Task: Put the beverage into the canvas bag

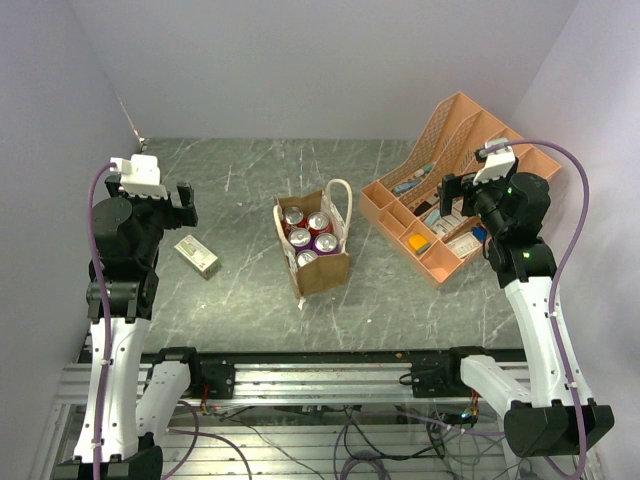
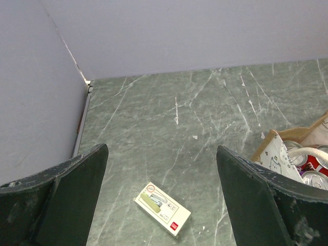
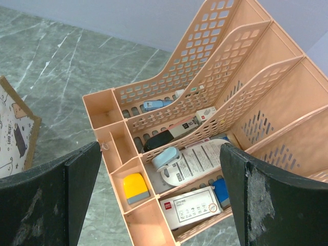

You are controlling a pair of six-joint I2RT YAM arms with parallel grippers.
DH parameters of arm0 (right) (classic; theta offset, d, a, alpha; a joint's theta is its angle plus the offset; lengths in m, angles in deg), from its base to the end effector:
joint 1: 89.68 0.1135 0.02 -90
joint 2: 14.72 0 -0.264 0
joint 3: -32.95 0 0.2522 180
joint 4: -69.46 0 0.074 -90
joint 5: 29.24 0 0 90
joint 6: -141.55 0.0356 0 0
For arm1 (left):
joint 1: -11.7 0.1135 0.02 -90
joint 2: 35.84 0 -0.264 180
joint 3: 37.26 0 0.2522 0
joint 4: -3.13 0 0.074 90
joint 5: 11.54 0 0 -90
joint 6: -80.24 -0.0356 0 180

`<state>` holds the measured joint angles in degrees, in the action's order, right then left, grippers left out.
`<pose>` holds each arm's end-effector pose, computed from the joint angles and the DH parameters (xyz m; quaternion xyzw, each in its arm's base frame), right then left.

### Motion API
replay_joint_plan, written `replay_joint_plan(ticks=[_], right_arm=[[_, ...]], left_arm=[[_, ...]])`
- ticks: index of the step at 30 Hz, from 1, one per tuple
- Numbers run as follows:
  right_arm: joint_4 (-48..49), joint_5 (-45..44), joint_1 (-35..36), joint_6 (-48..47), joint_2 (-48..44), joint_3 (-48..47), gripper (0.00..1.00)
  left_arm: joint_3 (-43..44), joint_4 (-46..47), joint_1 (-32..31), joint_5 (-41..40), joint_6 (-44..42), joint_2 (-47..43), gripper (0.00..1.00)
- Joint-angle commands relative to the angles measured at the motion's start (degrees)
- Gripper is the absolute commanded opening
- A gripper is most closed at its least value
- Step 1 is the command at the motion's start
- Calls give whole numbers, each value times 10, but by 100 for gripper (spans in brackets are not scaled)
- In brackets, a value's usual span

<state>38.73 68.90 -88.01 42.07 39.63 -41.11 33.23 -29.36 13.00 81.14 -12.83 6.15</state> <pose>0.2105 0.0112 0.3922 -0.1197 0.7618 0.0114 0.6366 0.1547 0.0018 0.4028 0.0272 0.7308 0.0089 0.6820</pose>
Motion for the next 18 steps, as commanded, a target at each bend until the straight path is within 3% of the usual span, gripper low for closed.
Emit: replay_joint_plan(ticks=[1, 18], right_arm=[[15, -4, -4, -4, -10, 7, 100], [14, 0, -4, -2, -11, 7, 100]], left_arm=[[3, 5, 7, 5, -5, -6, 97], [3, 6, 7, 3, -5, -2, 97]])
